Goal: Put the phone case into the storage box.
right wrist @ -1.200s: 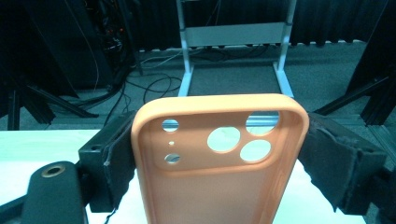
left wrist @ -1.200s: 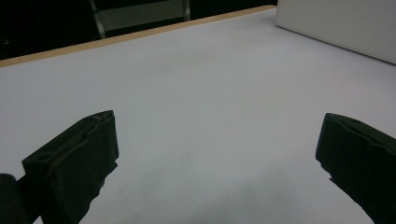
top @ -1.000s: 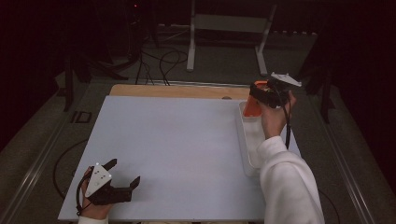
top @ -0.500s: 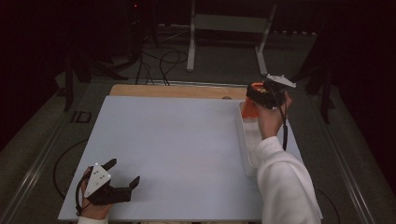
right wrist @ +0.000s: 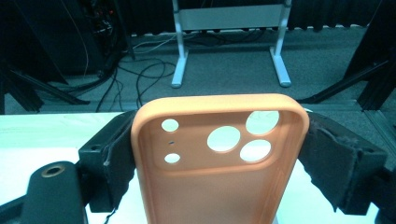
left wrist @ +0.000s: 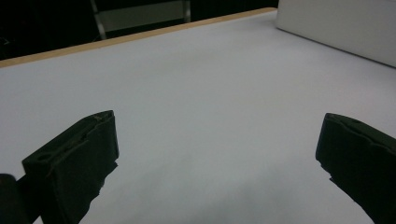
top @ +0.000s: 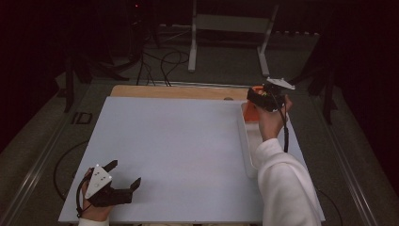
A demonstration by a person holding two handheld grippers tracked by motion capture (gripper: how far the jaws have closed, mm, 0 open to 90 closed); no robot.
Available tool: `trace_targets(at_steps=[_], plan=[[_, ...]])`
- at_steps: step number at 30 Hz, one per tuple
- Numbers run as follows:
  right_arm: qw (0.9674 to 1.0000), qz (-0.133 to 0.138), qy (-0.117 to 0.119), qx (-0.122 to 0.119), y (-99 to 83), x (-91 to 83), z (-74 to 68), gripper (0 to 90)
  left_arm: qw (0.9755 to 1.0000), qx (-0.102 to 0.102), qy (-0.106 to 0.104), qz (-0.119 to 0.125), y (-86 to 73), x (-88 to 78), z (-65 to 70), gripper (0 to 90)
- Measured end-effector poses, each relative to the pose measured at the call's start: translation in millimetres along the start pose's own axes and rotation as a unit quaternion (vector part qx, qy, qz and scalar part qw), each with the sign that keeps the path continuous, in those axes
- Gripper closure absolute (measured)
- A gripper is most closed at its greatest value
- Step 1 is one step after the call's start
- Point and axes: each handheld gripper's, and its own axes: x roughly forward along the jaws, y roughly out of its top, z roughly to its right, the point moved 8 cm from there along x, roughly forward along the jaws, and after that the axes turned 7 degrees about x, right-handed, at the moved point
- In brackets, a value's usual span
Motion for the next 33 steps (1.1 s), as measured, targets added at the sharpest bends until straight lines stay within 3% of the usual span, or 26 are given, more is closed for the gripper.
trace_targets(at_steps=[28, 33], plan=[[0.9995, -0.029, -0.013, -0.003, -24.8, 11.9, 3.1, 16.7, 1.0, 0.001, 0.001, 0.001, 0.2, -0.9, -0.6, 0.0], [0.9991, -0.036, -0.017, -0.013, -29.0, 14.5, 3.6, 16.6, 1.0, 0.0, 0.001, 0.001, 0.1, -0.8, -0.7, 0.0]])
